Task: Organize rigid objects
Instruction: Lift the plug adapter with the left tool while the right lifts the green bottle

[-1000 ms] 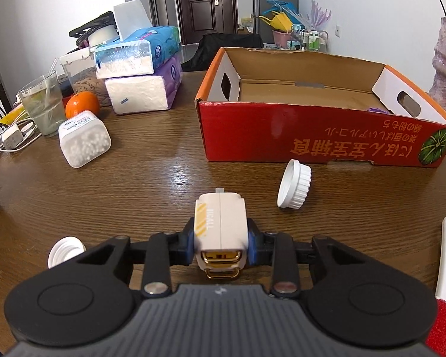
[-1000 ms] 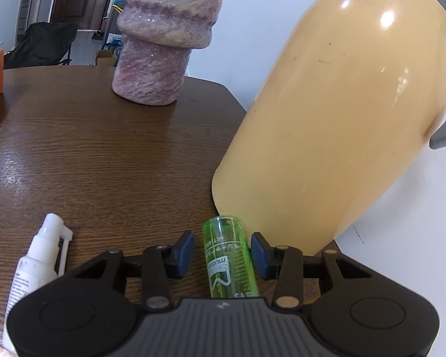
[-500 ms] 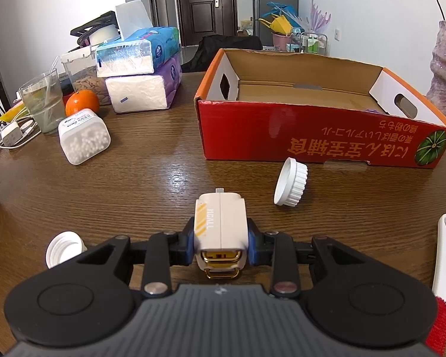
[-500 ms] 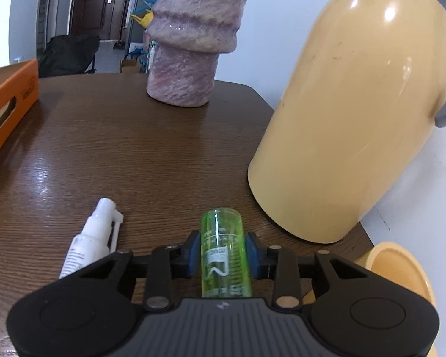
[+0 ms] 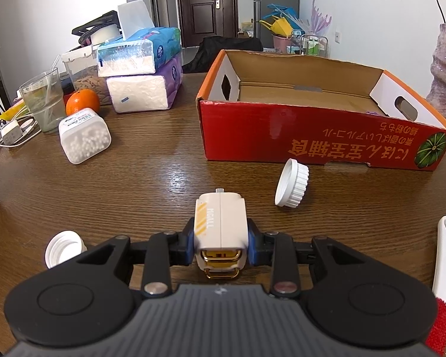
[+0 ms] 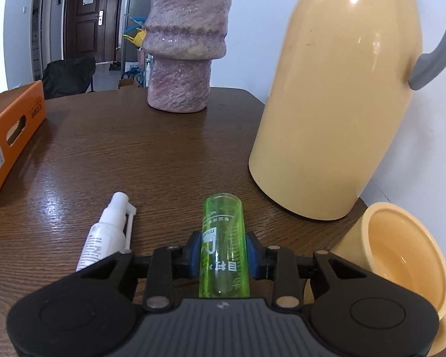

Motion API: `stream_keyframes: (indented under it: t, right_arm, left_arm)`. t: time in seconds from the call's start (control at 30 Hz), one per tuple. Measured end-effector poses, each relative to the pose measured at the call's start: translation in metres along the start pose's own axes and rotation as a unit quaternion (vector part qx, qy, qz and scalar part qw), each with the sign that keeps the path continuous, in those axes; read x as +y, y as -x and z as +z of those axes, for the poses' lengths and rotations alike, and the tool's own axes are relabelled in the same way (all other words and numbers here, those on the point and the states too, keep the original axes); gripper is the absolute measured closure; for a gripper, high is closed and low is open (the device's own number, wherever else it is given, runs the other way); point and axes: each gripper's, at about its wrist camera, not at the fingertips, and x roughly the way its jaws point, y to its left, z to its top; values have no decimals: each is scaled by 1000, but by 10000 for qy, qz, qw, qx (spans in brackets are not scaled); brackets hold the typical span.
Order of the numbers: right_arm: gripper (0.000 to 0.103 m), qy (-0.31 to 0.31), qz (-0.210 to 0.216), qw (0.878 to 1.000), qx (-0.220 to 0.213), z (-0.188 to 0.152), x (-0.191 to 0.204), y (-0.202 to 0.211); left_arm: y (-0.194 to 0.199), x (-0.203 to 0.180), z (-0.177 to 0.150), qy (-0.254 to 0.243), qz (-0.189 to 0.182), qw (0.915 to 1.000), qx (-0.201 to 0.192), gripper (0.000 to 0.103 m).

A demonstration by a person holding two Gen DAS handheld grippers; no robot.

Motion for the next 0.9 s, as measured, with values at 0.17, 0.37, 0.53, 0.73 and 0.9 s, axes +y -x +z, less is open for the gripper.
stream_keyframes:
  t: [0.17,0.37,0.53,0.73,0.9]
  right_arm:
    - [73,-128,-23,9999,-86,-5,-2,4]
    - [73,-171,3,9996,-209,-8,-4,15]
    - [73,-237,93,9993,-265,-12,-7,28]
    - [73,-283,156,9988,-373,-22,-9,49]
    - [73,-297,249,9982,-455,-29,-11,69]
  left_arm:
    - [2,1,0,26,8,10000,-4,70]
    - [9,2,1,57,-28,10000,-59,70]
    - [16,3,-1,67,-42,9999,-85,70]
    - [32,6,-4,70,-50,9998,-168,70]
    - [49,9,-8,74,-81,9996,-256,70]
